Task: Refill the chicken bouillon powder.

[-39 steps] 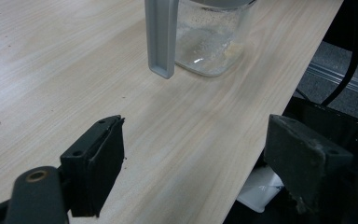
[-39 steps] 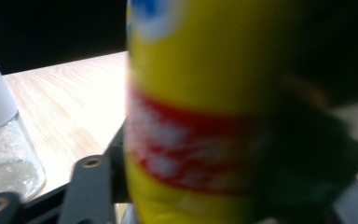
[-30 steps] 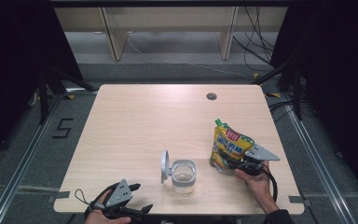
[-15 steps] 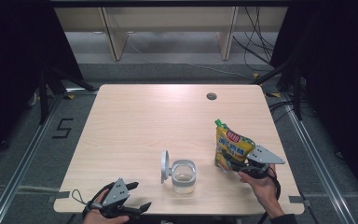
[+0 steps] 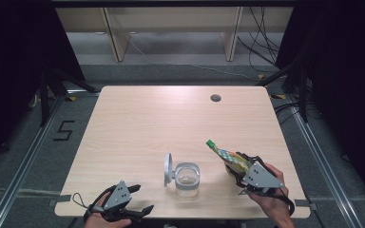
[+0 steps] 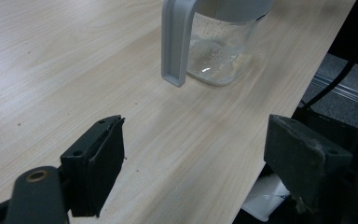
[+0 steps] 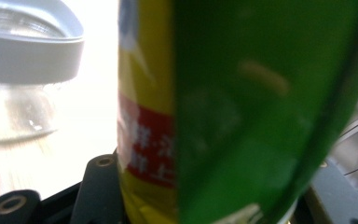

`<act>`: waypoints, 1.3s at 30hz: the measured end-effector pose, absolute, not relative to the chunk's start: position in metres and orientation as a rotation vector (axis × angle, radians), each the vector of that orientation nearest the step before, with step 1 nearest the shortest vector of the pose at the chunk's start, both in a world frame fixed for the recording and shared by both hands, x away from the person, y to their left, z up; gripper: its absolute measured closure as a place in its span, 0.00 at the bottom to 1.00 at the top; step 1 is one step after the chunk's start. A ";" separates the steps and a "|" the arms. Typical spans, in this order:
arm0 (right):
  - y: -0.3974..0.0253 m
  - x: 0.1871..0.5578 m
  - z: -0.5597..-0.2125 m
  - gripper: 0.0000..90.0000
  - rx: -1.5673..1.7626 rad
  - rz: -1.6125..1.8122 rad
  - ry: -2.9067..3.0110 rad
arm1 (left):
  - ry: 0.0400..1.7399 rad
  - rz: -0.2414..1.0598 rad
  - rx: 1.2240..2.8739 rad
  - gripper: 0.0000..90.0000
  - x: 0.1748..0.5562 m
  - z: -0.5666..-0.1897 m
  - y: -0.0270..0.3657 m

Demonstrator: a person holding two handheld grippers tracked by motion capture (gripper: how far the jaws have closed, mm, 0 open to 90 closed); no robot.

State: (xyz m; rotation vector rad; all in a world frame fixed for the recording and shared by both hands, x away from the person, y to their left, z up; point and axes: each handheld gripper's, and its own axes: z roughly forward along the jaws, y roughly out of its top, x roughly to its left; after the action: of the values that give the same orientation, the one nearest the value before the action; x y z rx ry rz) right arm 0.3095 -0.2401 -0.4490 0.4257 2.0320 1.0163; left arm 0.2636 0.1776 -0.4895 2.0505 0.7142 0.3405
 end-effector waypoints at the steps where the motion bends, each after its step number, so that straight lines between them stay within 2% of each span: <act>1: -0.238 0.306 -0.448 0.54 0.415 0.993 2.034 | 0.752 0.327 2.034 0.22 0.262 -0.490 0.177; 12: -0.217 0.289 -0.443 0.54 0.147 0.689 2.017 | 0.751 0.363 2.035 0.22 0.263 -0.490 0.178; 23: -0.198 0.277 -0.446 0.54 0.026 0.521 2.023 | 0.767 0.352 2.017 0.22 0.263 -0.490 0.177; 29: -0.190 0.277 -0.439 0.55 -0.199 0.300 1.949 | 0.759 0.362 2.029 0.22 0.264 -0.490 0.179; 32: -0.188 0.272 -0.447 0.55 -0.135 0.280 1.944 | 0.768 0.359 2.027 0.22 0.264 -0.491 0.178; 39: -0.184 0.275 -0.445 0.55 -0.309 0.134 1.873 | 0.765 0.362 2.030 0.22 0.264 -0.491 0.178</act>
State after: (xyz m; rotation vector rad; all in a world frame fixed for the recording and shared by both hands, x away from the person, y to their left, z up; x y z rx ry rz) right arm 0.2746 -0.1844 -0.4449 -0.3088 1.8731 0.1336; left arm 0.2640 0.1783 -0.4906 2.0300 0.7651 0.3622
